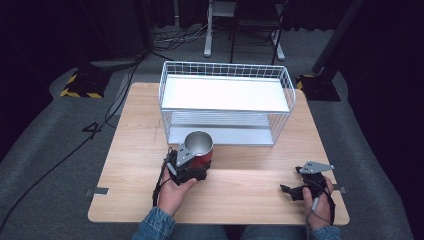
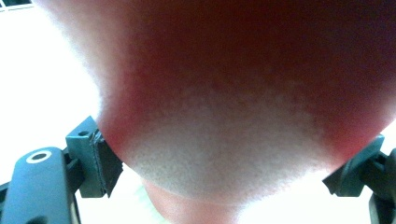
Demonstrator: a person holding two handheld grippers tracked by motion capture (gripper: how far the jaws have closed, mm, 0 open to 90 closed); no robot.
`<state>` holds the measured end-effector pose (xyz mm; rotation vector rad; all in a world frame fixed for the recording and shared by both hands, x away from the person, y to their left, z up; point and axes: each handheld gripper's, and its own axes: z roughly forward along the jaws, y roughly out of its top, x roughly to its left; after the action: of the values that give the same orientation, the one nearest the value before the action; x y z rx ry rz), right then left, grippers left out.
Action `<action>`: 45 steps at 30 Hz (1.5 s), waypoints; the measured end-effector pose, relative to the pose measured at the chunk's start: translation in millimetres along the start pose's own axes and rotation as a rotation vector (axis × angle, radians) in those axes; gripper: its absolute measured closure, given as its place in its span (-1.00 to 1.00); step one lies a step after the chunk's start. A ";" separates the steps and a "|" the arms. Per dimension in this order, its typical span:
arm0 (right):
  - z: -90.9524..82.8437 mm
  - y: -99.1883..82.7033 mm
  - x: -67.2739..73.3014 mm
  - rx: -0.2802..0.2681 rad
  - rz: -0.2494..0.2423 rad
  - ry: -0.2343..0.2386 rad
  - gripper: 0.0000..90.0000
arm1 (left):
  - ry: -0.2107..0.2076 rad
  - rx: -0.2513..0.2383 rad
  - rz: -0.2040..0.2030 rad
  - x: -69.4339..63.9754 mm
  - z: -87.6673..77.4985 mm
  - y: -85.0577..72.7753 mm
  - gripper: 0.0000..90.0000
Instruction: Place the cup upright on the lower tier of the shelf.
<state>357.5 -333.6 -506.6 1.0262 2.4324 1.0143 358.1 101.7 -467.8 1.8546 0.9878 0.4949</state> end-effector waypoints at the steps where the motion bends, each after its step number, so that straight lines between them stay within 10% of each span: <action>1: 0.0 0.0 0.0 0.000 0.000 0.000 -0.99 | -0.003 0.003 0.008 0.4 1.6 2.8 -0.64; 45: 0.0 -0.1 0.2 -0.002 -0.002 0.000 -0.99 | 0.046 -0.056 0.061 2.1 90.3 61.4 -0.64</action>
<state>357.4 -333.5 -506.7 1.0233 2.4315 1.0153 447.1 39.5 -456.8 1.8344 0.9404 0.5981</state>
